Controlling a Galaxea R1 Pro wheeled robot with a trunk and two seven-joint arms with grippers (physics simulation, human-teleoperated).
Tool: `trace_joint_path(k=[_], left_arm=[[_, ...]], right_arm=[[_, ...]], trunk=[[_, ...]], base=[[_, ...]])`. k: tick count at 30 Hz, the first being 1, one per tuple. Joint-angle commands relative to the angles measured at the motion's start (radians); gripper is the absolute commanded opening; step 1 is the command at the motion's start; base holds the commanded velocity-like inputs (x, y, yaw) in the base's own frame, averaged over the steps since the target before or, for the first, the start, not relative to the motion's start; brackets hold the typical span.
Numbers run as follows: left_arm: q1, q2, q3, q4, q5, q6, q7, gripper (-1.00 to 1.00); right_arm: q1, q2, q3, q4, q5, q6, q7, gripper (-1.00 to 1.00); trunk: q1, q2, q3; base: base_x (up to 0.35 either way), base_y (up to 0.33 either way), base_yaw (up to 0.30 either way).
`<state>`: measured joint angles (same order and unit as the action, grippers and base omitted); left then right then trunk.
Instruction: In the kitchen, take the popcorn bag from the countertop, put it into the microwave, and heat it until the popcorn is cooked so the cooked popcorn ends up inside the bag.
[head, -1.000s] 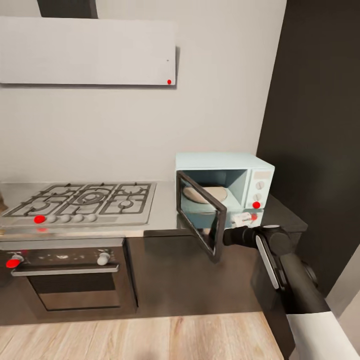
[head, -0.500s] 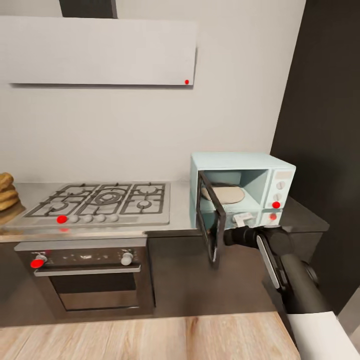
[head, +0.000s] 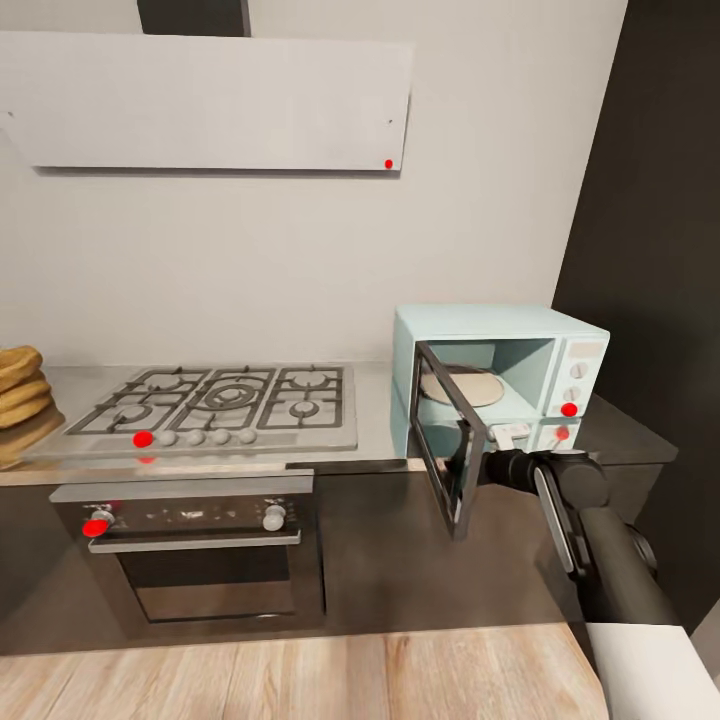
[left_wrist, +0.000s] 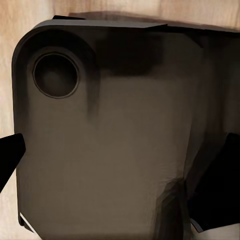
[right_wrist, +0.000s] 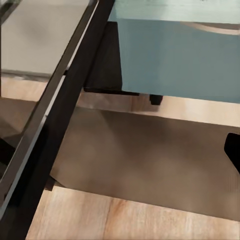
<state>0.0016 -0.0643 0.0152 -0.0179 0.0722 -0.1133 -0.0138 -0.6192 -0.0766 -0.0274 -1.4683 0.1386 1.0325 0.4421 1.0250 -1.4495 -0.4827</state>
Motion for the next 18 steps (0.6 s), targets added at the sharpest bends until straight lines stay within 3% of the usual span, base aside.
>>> trace_joint_path(k=[1,4,6,8,10,13,15,18], left_arm=[[0.0,0.0,0.0,-0.001,0.008,-0.002,-0.001,1.0],[0.0,0.0,0.001,-0.001,0.008,-0.002,-0.002,1.0],[0.0,0.0,0.001,-0.001,0.008,-0.002,-0.002,1.0],[0.0,0.0,0.001,-0.001,0.008,-0.002,-0.001,1.0],[0.0,0.0,0.0,-0.001,0.008,-0.002,-0.001,1.0],[0.0,0.0,0.0,-0.001,0.008,-0.002,-0.001,1.0],[0.0,0.0,0.001,-0.001,0.008,-0.002,-0.001,1.0],[0.0,0.0,0.001,-0.001,0.008,-0.002,-0.001,1.0]], right_arm=[[-0.001,-0.001,0.091,-0.001,-0.054,0.015,0.016,1.0],[-0.001,-0.004,0.089,0.001,-0.058,0.015,0.016,1.0],[-0.001,-0.038,0.088,0.013,-0.061,0.01,0.007,1.0],[-0.001,-0.074,0.088,0.085,-0.063,0.0,-0.003,1.0],[-0.001,-0.092,0.069,0.203,-0.063,-0.051,-0.005,1.0],[0.0,-0.097,0.036,0.34,-0.062,-0.151,-0.001,1.0],[0.0,-0.1,0.028,0.446,-0.061,-0.2,-0.002,1.0],[-0.001,-0.128,0.026,0.616,-0.062,-0.308,-0.003,1.0]], trunk=[[0.0,-0.001,-0.001],[0.0,-0.001,-0.001],[0.0,-0.001,-0.001],[0.0,-0.001,-0.001],[0.0,-0.001,-0.001],[0.0,-0.001,-0.001],[0.0,-0.001,-0.001],[0.0,-0.001,-0.001]], base=[[0.0,0.0,0.0],[0.0,0.0,0.0],[0.0,0.0,0.0],[0.0,0.0,0.0],[0.0,0.0,0.0],[0.0,0.0,0.0],[0.0,0.0,0.0],[0.0,0.0,0.0]])
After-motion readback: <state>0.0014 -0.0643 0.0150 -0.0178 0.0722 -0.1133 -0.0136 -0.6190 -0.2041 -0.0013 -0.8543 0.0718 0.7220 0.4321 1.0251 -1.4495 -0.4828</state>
